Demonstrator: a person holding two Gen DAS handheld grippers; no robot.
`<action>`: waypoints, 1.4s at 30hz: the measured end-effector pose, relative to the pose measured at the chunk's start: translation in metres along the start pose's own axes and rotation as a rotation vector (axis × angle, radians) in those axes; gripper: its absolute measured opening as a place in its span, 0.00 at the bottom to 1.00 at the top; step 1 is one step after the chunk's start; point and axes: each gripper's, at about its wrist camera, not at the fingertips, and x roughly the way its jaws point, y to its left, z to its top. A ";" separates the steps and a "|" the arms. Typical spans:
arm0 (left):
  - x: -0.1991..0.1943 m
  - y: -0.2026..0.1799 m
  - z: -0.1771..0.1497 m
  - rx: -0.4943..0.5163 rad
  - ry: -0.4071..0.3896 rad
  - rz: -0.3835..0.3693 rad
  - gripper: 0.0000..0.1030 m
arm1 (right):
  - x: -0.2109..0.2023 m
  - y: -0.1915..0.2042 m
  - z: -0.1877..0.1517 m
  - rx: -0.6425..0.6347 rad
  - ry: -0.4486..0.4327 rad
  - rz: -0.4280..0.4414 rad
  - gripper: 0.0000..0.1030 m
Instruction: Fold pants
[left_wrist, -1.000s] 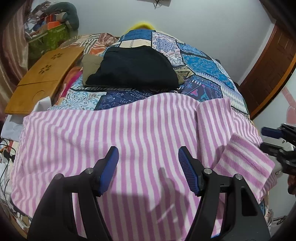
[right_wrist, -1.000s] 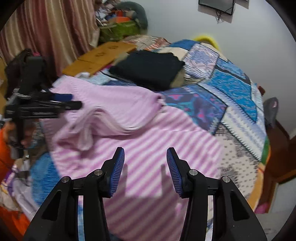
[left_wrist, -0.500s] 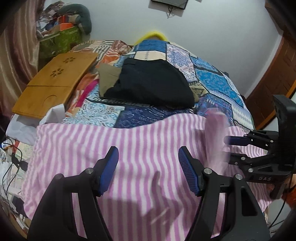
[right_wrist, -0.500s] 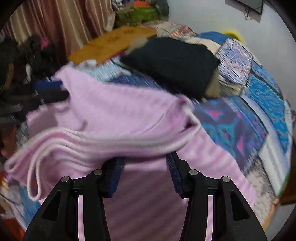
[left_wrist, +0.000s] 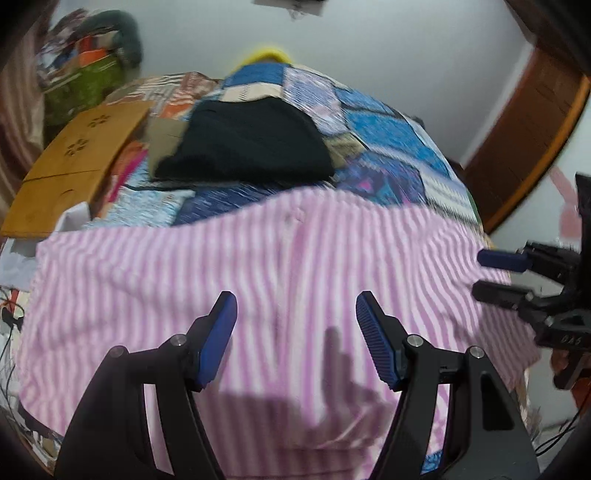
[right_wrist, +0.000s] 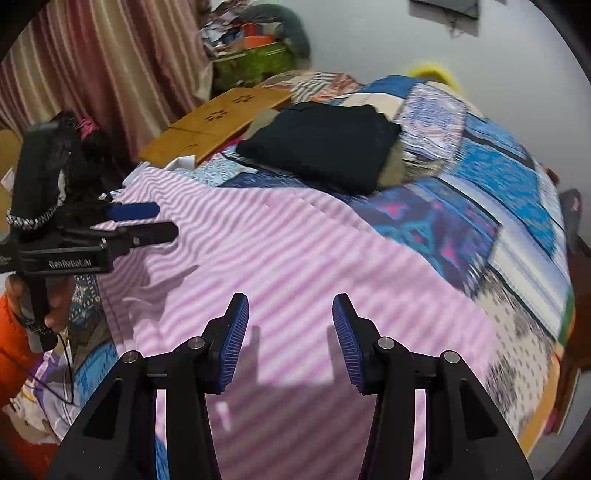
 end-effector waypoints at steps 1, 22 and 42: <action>0.003 -0.006 -0.005 0.018 0.010 0.003 0.65 | -0.003 -0.001 -0.006 0.007 0.001 -0.005 0.43; -0.069 0.086 -0.073 -0.140 -0.006 0.169 0.65 | -0.038 0.000 -0.073 0.156 -0.048 -0.028 0.44; -0.050 0.183 -0.110 -0.550 0.053 -0.055 0.72 | 0.006 0.036 -0.061 0.158 -0.067 0.023 0.45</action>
